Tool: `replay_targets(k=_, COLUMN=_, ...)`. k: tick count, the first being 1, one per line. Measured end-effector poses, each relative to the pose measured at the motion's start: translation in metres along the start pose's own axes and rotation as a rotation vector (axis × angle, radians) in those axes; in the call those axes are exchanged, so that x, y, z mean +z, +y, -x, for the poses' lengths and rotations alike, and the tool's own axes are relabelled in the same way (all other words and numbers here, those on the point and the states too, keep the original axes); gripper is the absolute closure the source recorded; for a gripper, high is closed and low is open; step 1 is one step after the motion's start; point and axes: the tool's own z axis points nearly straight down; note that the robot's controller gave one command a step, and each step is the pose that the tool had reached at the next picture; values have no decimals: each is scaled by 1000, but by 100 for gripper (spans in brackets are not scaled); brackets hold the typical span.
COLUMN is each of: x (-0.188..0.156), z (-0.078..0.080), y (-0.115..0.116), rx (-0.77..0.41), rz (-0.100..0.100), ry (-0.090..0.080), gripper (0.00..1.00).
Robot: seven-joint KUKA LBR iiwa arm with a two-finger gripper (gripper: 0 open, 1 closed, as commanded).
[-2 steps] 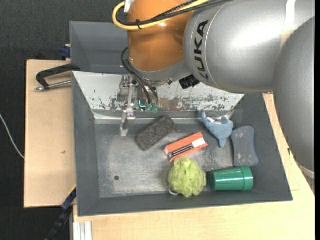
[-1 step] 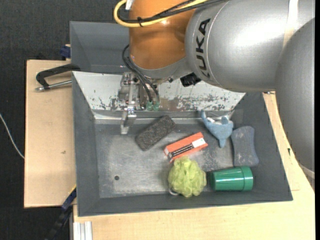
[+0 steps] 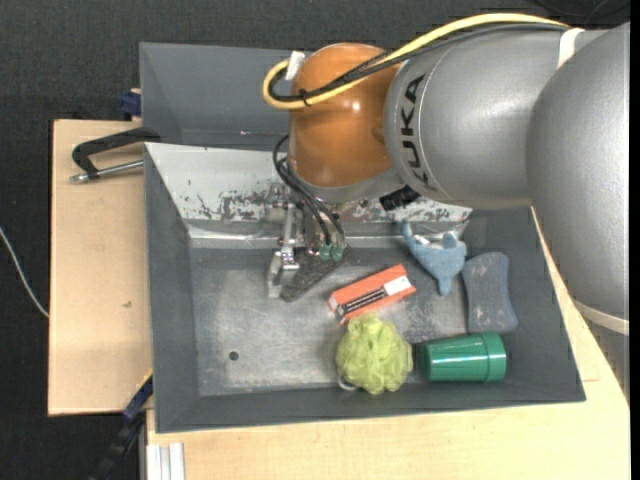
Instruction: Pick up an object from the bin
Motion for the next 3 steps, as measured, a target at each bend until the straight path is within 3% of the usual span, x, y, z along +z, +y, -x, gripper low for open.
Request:
replay_targets(k=1, x=6, z=-11, y=-62, rx=-115, rz=-2, ry=7, gripper=0)
replay_targets(k=2, x=11, z=7, y=-58, rx=6, rz=0, ry=-4, gripper=0)
replay_targets(k=3, x=95, z=12, y=-90, rx=-13, rz=-1, ry=1, gripper=0)
